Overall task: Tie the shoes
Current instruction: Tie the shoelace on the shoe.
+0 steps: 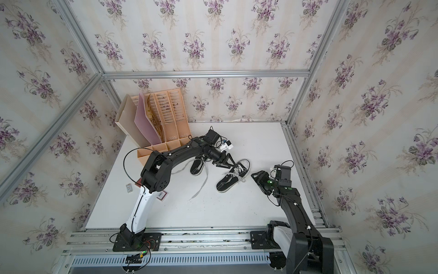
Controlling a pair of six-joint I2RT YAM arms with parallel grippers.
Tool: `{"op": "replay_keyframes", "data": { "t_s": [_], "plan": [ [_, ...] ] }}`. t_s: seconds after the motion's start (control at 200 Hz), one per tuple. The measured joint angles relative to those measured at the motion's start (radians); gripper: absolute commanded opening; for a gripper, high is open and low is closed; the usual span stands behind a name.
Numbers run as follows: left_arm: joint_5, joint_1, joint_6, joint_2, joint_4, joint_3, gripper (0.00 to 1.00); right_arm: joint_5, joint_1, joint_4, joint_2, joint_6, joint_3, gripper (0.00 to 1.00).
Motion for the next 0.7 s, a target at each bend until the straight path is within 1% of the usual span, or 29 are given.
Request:
{"op": "replay_keyframes", "data": {
  "t_s": [0.21, 0.594, 0.609, 0.699],
  "plan": [
    [0.003, -0.011, 0.011, 0.031, -0.045, 0.045, 0.61, -0.040, -0.013, 0.060, 0.022, 0.077, -0.011, 0.64],
    [0.004, -0.031, 0.007, 0.102, -0.084, 0.123, 0.56, -0.042, -0.013, 0.067, 0.055, 0.078, -0.021, 0.64],
    [0.004, -0.032, 0.005, 0.106, -0.083, 0.127, 0.52, -0.044, -0.013, 0.067, 0.056, 0.078, -0.023, 0.64],
    [0.003, -0.037, 0.002, 0.122, -0.082, 0.142, 0.48, -0.055, -0.013, 0.072, 0.071, 0.078, -0.026, 0.64]
  ]
}}
